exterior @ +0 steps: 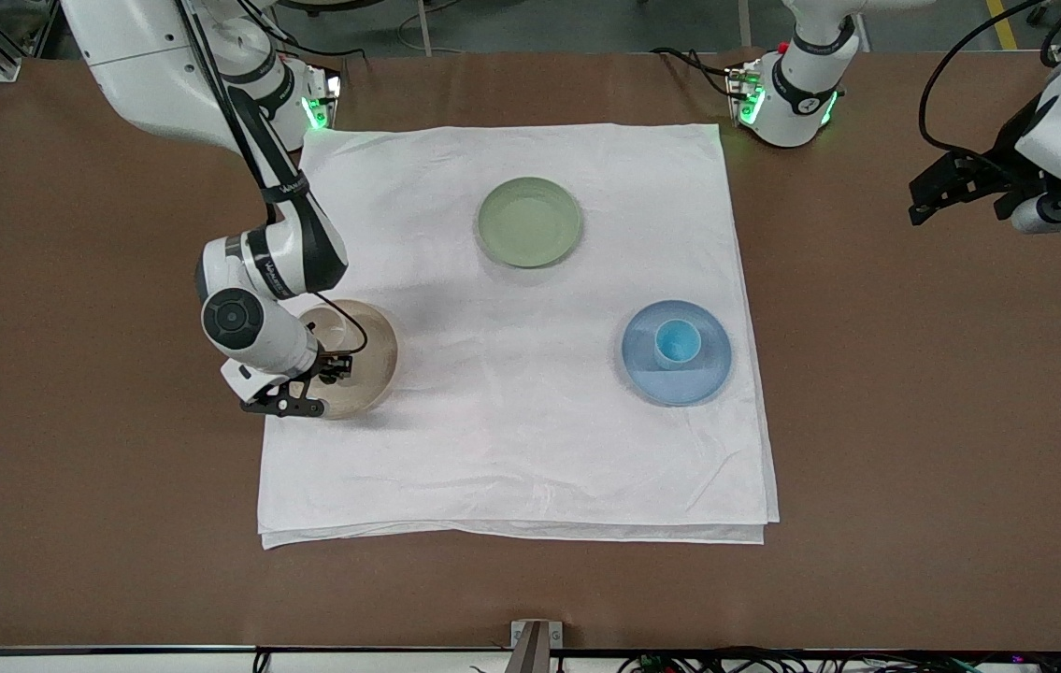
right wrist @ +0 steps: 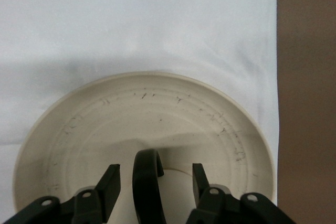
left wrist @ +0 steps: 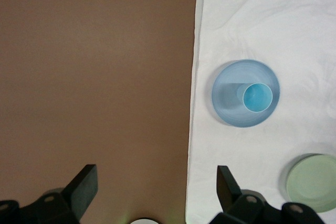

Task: Place blue cup in blue plate and white mug in gray plate
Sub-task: 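Lower the white mug onto the beige plate with the right gripper, then open the right gripper and withdraw it from the mug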

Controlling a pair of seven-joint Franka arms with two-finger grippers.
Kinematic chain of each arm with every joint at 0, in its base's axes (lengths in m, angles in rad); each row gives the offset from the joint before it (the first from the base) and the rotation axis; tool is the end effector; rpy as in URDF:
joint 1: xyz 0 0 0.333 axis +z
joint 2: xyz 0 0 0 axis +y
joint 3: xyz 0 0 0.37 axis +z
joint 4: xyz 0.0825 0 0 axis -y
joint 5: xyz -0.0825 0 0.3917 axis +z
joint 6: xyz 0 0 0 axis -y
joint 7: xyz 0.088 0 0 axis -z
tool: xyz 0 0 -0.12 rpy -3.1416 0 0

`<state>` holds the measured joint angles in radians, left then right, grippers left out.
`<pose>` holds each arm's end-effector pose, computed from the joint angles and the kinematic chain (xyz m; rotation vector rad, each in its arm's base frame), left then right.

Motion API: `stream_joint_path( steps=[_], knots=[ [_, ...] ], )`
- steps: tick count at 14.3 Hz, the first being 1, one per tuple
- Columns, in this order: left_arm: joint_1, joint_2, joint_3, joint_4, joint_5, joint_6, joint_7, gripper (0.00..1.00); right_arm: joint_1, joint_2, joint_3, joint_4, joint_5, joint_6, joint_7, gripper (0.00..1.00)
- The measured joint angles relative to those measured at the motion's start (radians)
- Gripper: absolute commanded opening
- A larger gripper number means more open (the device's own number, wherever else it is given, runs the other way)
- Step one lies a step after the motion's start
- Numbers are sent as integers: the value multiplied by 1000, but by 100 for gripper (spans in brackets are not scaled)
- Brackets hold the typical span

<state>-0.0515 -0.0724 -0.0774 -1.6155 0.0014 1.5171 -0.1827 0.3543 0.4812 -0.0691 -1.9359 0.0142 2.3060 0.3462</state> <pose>0.5251 -0.0697 0.6789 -3.1292 -0.0847 0.0388 0.6133 0.1829 0.2558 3.0809 -0.1002 -0.1504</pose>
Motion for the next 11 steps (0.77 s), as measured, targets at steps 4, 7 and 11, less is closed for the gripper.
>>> stream_joint_path(
  steps=[4,7,11],
  knots=[
    [5,0,0,-4,0,1,0,100,0,-11,-2,33,-1,-70,0,100],
    [6,0,0,-5,0,1,0,100,-10,-29,-8,144,-2,-238,-36,100],
    [6,-5,0,-4,0,1,0,100,-99,-81,-14,253,-4,-399,-206,100]
  ],
)
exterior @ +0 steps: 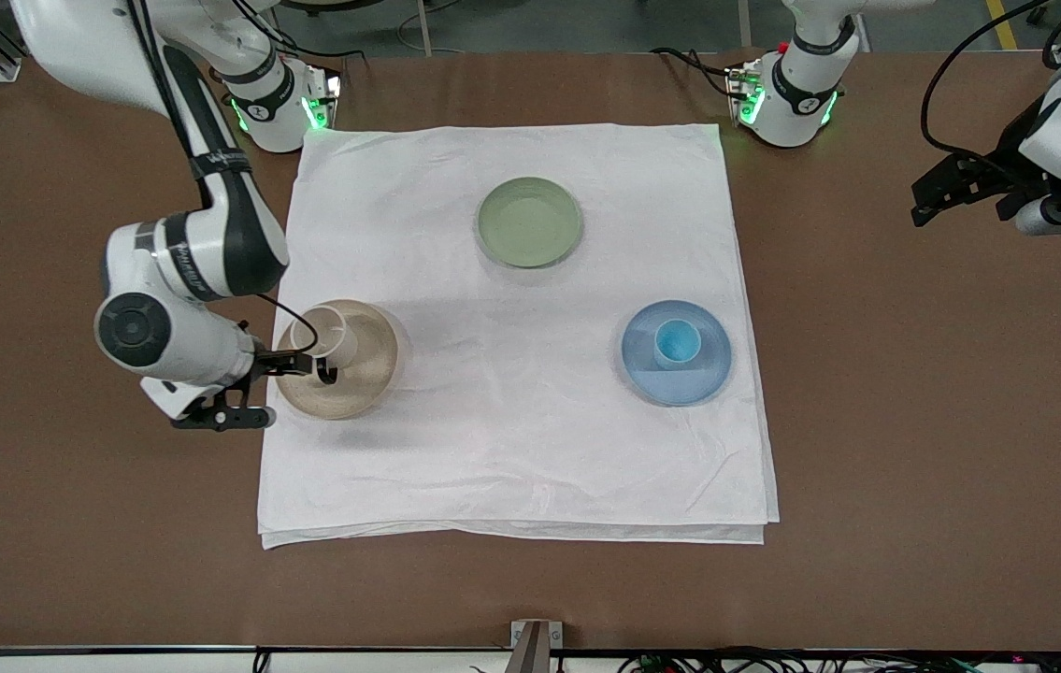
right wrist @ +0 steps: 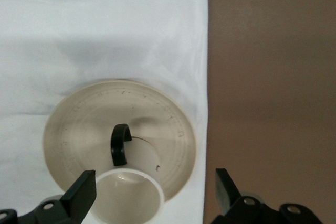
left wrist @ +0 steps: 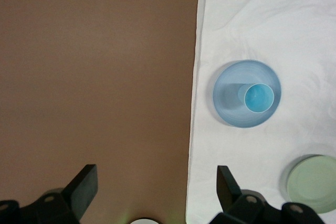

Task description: Place blue cup in blue plate and white mug in gray plate

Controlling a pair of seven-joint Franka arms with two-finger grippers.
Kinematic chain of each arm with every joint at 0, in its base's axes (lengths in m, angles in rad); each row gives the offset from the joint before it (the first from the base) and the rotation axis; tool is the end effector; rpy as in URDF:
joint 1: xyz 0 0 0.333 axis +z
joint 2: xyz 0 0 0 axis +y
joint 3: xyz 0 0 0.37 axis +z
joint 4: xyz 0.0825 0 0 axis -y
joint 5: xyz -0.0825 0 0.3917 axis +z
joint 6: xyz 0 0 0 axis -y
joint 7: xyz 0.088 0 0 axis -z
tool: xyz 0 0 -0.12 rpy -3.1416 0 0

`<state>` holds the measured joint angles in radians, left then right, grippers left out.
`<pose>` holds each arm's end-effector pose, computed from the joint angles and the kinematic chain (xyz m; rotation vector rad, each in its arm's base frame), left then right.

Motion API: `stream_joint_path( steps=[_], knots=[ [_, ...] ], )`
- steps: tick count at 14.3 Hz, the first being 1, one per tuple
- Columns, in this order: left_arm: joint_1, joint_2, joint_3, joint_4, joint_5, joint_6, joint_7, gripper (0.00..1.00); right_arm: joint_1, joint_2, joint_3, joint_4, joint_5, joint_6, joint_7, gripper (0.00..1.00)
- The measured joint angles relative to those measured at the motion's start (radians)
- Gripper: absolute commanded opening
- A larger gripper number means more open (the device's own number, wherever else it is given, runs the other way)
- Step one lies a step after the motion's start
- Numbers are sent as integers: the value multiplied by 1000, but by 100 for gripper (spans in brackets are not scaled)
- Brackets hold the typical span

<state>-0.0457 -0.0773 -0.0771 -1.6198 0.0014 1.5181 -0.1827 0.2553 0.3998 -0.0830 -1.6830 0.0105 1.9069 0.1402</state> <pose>0.5238 -0.0664 0.6796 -3.1290 -0.0943 0.0364 0.6564 0.1214 0.3889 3.0802 0.0485 -0.2606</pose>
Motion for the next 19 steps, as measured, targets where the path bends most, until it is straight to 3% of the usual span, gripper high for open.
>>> stream_joint_path(
  steps=[8,14,19],
  knots=[
    [-4,-3,-5,1,0,0,0,100,-182,-211,-4,72,-5,-295,-172,100],
    [-4,-9,-7,1,0,-2,0,100,-219,-218,-4,274,-6,-487,-175,100],
    [-4,-11,-8,1,0,-2,0,100,-220,-208,3,301,-6,-509,-175,100]
  ],
)
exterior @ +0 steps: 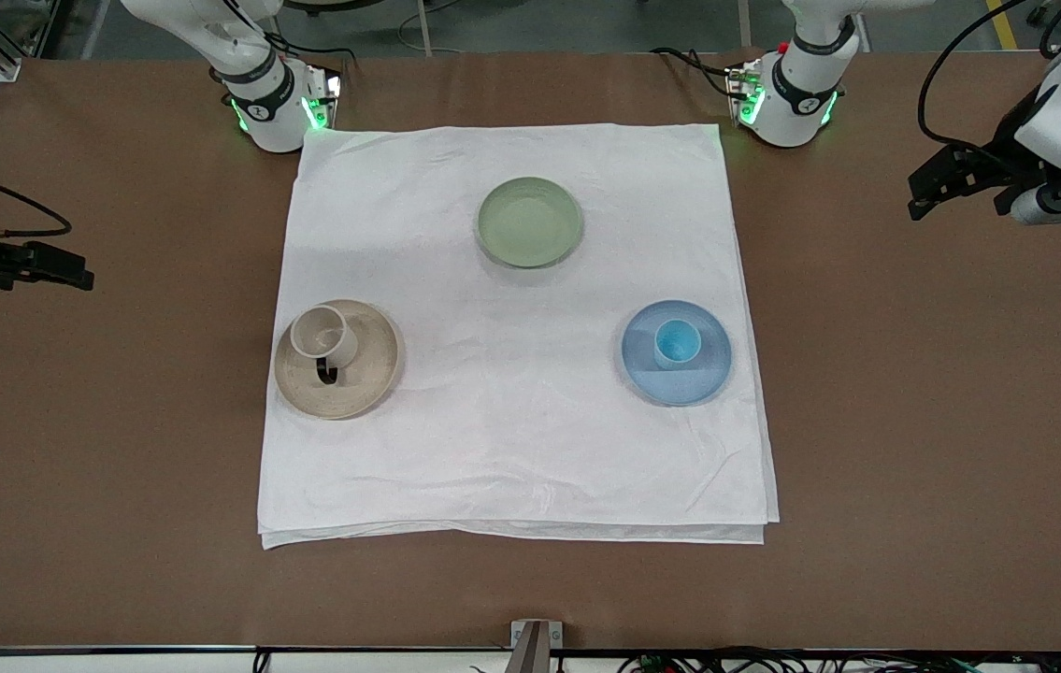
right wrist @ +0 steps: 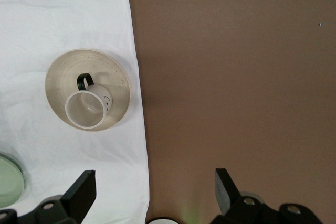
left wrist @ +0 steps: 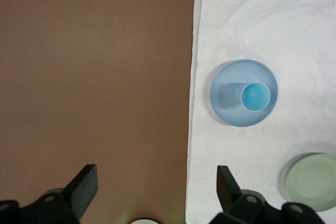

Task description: Place blue cup in blue plate and white mug in gray plate

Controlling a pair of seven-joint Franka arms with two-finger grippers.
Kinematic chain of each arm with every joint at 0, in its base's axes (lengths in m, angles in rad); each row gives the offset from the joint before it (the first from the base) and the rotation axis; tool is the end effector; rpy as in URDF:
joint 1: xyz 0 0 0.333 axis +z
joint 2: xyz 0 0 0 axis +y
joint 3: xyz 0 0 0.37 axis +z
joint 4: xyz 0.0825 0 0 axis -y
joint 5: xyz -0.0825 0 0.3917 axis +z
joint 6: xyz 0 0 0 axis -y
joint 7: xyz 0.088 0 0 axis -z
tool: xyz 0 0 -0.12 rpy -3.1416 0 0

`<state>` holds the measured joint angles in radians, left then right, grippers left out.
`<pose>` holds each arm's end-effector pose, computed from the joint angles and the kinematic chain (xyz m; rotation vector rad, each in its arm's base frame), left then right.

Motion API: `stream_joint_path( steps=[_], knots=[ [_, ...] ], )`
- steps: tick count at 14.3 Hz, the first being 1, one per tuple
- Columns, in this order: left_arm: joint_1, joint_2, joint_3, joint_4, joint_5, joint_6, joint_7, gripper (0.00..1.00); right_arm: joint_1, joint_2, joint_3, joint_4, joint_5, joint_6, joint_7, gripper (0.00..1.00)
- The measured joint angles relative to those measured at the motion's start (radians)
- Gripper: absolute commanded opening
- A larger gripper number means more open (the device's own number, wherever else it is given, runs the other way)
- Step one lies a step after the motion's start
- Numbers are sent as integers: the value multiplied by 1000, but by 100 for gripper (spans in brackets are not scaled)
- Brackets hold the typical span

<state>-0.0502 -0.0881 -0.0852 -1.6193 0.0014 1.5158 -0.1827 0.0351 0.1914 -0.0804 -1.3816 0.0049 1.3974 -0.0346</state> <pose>0.5189 -0.0730 0.6852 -3.1294 -0.0747 0.0221 0.6084 -0.0215 0.6290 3.1260 -0.0159 -0.2747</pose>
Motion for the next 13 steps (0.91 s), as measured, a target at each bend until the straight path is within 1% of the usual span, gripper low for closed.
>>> stream_joint_path(
  steps=[3,4,9,13],
  knots=[
    [0,-1,0,0,0,0,0,100,0,-7,1,-8,0,-11,0,100],
    [0,-1,0,0,0,0,0,100,-1,-23,0,-27,-1,-4,0,100],
    [1,-1,0,0,-8,0,0,100,-18,-195,1,-237,-19,83,0,100],
    [2,-1,0,0,-19,0,0,100,-46,-272,17,-298,-20,83,0,100]
  ],
)
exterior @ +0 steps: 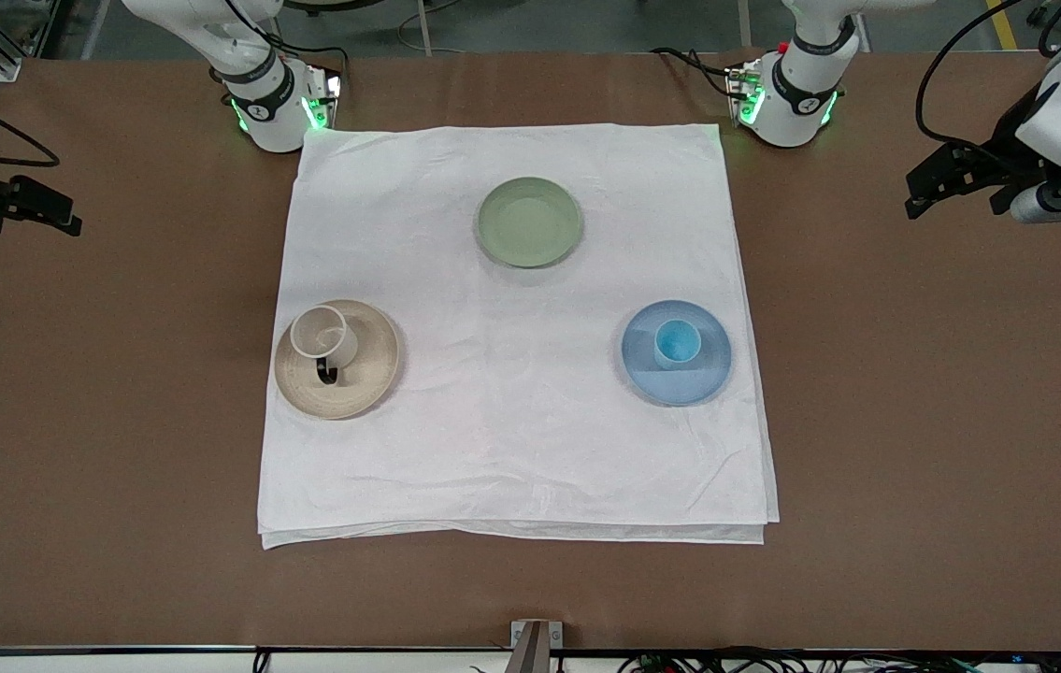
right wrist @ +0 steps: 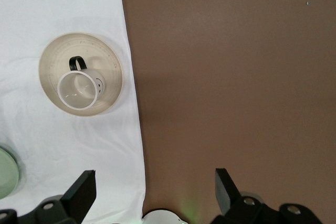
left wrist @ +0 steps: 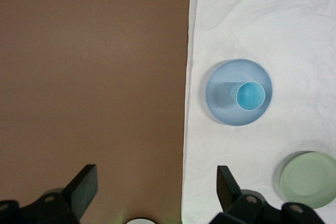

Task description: Place blue cup in blue plate and white mug in gray plate

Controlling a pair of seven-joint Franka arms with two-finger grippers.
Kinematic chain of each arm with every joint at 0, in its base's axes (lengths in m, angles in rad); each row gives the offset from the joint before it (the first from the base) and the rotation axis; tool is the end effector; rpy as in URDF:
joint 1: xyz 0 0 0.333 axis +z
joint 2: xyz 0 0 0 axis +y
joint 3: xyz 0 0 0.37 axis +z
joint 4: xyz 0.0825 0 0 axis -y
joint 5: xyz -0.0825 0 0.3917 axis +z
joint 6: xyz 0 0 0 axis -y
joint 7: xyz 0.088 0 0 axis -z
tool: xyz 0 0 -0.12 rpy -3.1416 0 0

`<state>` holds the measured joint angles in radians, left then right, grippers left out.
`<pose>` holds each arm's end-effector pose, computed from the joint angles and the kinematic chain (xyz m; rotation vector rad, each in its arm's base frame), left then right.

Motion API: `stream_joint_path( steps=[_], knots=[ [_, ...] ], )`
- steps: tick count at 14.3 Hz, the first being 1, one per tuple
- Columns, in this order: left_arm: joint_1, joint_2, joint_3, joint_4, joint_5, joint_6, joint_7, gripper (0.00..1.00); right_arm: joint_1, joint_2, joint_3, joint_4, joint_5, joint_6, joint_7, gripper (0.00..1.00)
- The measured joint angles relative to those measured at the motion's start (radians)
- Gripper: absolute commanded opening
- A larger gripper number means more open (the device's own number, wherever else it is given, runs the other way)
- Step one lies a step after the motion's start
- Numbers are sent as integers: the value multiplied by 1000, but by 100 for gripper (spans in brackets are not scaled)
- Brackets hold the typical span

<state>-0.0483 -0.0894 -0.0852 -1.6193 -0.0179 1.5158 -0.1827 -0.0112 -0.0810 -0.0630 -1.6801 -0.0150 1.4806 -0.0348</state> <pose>0.5183 -0.0744 0.6859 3.1327 0.0764 -0.0249 0.5177 -0.0419 0.6502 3.1320 -0.0616 -0.1866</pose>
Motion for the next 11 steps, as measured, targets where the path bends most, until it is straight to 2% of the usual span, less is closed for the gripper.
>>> stream_joint_path(
  steps=[5,11],
  knots=[
    [1,0,0,0,0,0,0,100,-1,-19,45,-18,0,11,0,100],
    [2,6,0,7,0,1,0,100,-2,-46,44,-6,0,14,0,100]
  ],
)
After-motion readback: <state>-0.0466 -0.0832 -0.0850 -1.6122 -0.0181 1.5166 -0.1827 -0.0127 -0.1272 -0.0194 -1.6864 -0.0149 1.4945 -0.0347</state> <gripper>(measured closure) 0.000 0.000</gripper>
